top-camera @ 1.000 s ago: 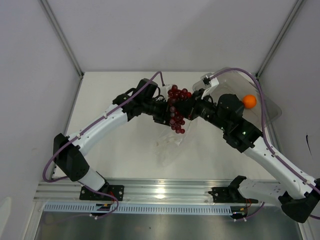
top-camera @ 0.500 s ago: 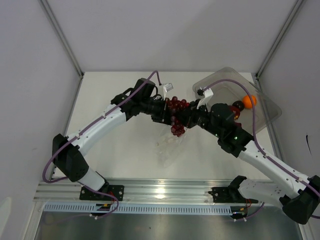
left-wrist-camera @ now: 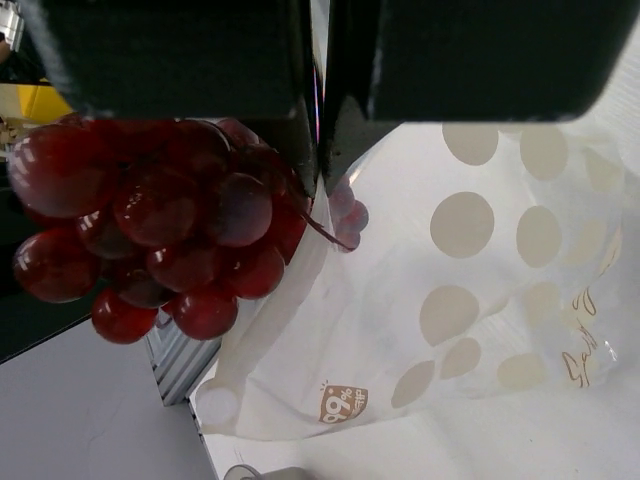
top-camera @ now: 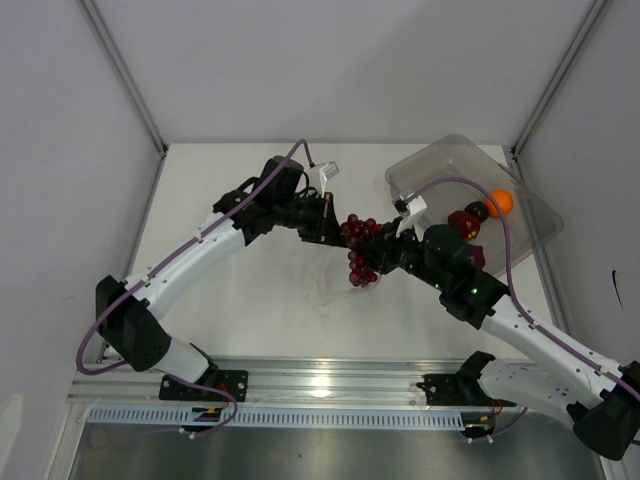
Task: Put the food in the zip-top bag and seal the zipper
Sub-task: Place the fake fruit in the zipper food storage bag.
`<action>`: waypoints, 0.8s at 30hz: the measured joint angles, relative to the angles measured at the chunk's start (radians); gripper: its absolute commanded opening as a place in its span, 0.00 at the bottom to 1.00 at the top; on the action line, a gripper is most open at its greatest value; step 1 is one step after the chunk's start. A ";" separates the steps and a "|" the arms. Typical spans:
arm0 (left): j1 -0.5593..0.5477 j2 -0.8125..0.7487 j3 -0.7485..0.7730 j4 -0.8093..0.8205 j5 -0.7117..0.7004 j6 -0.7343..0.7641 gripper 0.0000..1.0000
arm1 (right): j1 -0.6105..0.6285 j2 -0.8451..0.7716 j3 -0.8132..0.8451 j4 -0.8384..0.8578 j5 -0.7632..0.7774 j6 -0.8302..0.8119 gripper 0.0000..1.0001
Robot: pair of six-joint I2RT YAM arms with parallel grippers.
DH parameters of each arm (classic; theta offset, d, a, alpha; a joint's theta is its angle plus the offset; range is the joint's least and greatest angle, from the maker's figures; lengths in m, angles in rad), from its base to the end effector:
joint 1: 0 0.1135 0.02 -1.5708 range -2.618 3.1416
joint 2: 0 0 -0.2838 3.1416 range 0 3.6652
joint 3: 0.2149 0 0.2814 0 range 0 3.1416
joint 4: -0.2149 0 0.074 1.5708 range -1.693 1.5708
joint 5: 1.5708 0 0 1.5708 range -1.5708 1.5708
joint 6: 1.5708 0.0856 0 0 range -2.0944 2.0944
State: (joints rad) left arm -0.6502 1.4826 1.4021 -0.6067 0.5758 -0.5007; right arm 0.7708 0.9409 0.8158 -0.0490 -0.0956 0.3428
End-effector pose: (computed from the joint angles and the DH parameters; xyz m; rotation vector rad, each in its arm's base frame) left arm 0.2795 -0.2711 0.3414 0.5182 2.3854 -1.2228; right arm 0.2023 0.2078 0.3405 -0.4603 1.7722 0.8860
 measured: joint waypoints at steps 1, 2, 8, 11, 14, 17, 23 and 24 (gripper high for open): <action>0.001 0.000 0.000 0.000 -0.003 0.000 0.01 | 0.000 0.000 -0.005 -0.002 0.000 -0.003 0.00; 0.002 0.000 0.000 0.000 -0.006 -0.001 0.01 | 0.000 0.000 -0.008 -0.004 0.000 -0.004 0.00; 0.003 -0.024 -0.007 0.011 -0.018 -0.016 0.01 | 0.000 0.020 -0.012 -0.037 -0.002 0.005 0.01; 0.005 -0.053 -0.031 0.034 -0.026 -0.023 0.01 | 0.001 0.044 -0.011 -0.064 -0.006 0.033 0.05; 0.006 -0.093 -0.066 0.063 -0.036 -0.026 0.01 | 0.001 0.077 0.002 -0.099 -0.015 0.062 0.06; 0.006 -0.126 -0.086 0.083 -0.042 -0.032 0.01 | 0.001 0.115 0.035 -0.143 -0.026 0.077 0.07; 0.006 -0.165 -0.103 0.116 -0.051 -0.034 0.01 | 0.006 0.170 0.101 -0.218 -0.026 0.079 0.10; 0.006 -0.167 -0.106 0.118 -0.053 -0.034 0.01 | 0.006 0.177 0.109 -0.226 -0.026 0.078 0.10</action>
State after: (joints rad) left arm -0.6445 1.3151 1.2961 -0.4889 0.5228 -0.5346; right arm 0.7773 1.1175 0.9245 -0.2749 -0.1211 0.4210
